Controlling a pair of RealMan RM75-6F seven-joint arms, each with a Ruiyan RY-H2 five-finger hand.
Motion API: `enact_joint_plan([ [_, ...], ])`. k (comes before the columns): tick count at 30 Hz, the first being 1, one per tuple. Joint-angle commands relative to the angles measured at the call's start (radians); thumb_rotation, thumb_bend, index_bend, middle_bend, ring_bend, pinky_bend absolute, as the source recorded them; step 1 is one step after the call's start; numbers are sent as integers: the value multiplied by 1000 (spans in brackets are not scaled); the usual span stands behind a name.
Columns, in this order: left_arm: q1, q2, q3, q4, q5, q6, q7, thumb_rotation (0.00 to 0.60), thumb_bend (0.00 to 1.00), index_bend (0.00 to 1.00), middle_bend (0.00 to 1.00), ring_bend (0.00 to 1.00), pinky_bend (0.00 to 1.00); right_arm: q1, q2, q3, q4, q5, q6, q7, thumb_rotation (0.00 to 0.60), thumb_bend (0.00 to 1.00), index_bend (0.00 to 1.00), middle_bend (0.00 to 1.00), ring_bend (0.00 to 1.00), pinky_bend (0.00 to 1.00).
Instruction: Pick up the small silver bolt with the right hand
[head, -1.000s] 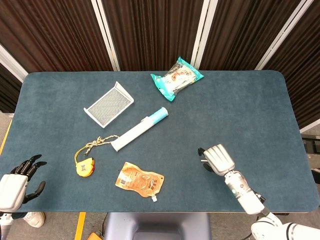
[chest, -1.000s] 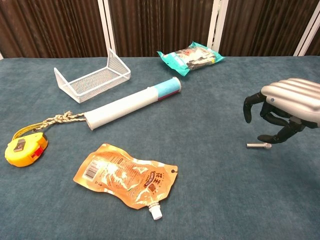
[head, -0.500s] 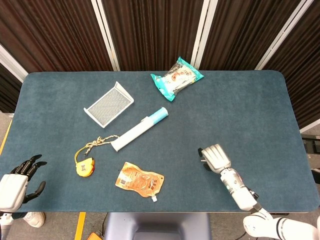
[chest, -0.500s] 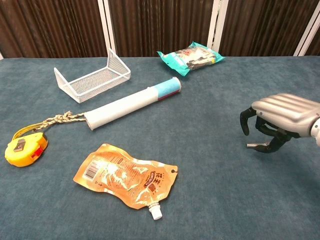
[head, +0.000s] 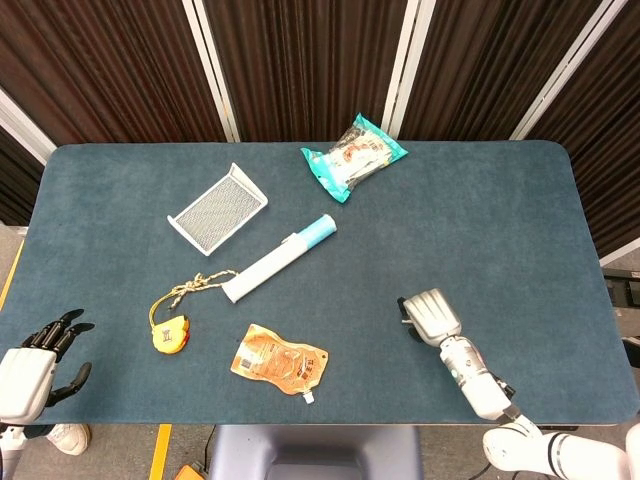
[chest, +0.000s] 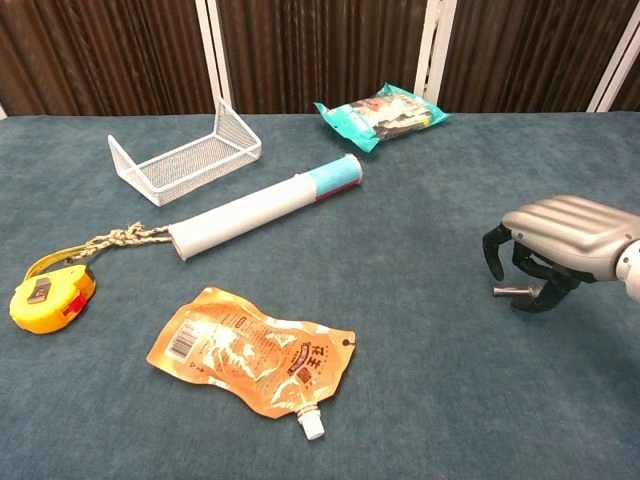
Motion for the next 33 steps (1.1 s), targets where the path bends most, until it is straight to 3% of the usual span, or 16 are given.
enact_joint_plan([
  [1, 0, 0, 0, 0, 0, 0, 0, 600, 370, 270, 148, 240, 420, 6, -8, -3, 10, 4, -4, -2, 600, 341, 625, 1000, 1000, 963],
  [20, -1, 0, 0, 1, 2, 1, -2, 600, 370, 270, 148, 240, 420, 22, -34, -19, 61, 2, -5, 33, 600, 360, 655, 1000, 1000, 969],
  [33, -2, -1, 0, 1, 3, 1, 2, 600, 369, 270, 147, 240, 420, 17, -23, -28, 55, -24, 25, 63, 600, 444, 799, 1000, 1000, 984],
])
